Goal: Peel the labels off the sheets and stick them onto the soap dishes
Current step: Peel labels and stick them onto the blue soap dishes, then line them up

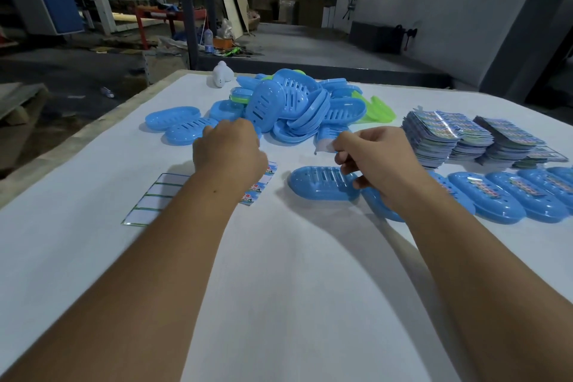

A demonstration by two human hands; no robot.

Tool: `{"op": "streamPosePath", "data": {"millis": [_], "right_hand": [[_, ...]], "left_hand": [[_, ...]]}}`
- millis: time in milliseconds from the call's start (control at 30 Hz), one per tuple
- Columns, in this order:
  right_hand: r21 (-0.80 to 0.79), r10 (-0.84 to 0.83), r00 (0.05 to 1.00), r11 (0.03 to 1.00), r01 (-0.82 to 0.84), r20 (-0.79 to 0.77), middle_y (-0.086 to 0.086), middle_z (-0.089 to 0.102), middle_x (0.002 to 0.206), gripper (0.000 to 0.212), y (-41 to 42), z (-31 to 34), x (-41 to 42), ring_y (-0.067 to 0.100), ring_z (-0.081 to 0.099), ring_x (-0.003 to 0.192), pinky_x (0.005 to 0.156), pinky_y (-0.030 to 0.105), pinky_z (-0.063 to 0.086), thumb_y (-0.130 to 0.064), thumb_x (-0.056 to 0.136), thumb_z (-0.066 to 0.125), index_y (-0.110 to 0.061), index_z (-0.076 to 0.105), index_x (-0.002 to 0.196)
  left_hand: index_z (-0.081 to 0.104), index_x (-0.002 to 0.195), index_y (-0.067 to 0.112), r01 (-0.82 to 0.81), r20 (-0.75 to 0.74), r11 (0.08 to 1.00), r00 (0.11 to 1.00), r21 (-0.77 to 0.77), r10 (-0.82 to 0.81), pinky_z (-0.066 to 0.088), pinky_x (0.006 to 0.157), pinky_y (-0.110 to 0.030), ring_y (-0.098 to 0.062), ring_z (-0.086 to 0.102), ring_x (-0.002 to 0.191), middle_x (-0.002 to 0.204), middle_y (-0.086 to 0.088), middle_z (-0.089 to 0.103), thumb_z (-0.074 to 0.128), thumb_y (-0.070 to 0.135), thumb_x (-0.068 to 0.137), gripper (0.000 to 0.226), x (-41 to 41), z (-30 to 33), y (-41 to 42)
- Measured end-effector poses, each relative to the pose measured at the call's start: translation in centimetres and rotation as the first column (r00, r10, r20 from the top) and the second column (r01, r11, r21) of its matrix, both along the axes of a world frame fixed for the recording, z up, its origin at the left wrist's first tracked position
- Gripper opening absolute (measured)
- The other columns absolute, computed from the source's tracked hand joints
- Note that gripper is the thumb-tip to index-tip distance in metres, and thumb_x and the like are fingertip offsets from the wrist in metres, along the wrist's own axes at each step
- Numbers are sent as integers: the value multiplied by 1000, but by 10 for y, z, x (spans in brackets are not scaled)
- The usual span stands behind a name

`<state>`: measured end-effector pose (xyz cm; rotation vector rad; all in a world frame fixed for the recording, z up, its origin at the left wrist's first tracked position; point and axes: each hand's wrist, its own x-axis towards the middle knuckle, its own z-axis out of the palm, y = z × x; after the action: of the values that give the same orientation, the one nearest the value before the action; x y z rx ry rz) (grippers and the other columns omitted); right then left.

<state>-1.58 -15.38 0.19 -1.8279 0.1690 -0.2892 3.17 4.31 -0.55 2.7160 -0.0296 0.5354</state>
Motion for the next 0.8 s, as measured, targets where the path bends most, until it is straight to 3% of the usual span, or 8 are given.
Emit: {"op": "streamPosePath", "data": {"millis": [100,200,367,467,600,667,733,800], "right_hand": [[-26,-24,999,999,25,24,-2,65,56,17,2,-1,1,9,57,48,41,21,43,-19,82,66,-7,69,70],[-35,-31,999,999,32,38,-2,65,55,16,6,-2,0,9,54,47,41,21,43,-19,80,66,-7,68,69],[-43,-26,998,999,28,52,-2,64,54,17,8,-2,0,9,53,46,41,22,44,-18,79,67,-7,67,65],[-37,-26,998,999,28,54,-1,64,54,19,8,-2,-1,9,52,46,41,21,43,-18,79,68,-9,66,62],[-21,2,998,1000,-1,56,-1,63,54,17,7,-2,-2,8,52,46,41,21,43,-14,81,67,-5,68,67],[-20,36,997,999,-35,67,-1,65,57,19,6,-2,-3,7,53,49,40,21,42,-15,84,71,-4,71,68],[-29,81,993,997,-79,87,-1,69,63,19,5,-2,-3,6,55,52,41,20,43,-19,88,74,-7,76,73],[-33,120,987,993,-117,104,0,73,70,20,4,-2,-3,6,57,55,41,20,44,-24,92,73,-12,79,78]], "left_hand": [[73,80,21,204,45,886,978,-417,-204,52,72,-26,-10,66,78,75,8,71,68,27,84,9,-6,6,-17],[73,65,26,321,51,727,929,-607,-368,48,65,-22,-1,60,59,61,13,69,74,32,80,16,-15,7,-34],[78,72,32,362,0,640,870,-678,-493,57,89,-41,-22,72,89,84,-7,76,67,44,67,17,-21,6,-41],[78,72,37,379,-9,634,854,-674,-520,56,92,-43,-26,71,90,86,-10,76,66,45,68,14,-21,6,-42],[78,77,28,347,-31,624,858,-700,-513,55,91,-43,-24,71,85,94,-14,74,69,46,67,23,-23,5,-42],[79,71,31,324,-35,624,870,-711,-492,56,85,-35,-17,71,87,89,-7,75,73,42,75,13,-20,5,-41],[78,68,34,300,-24,628,892,-718,-452,52,73,-22,-1,65,70,79,0,74,74,39,81,15,-15,3,-39],[79,74,25,277,-17,631,908,-725,-418,46,64,-17,1,56,59,71,1,69,74,43,82,21,-13,3,-39]]}}
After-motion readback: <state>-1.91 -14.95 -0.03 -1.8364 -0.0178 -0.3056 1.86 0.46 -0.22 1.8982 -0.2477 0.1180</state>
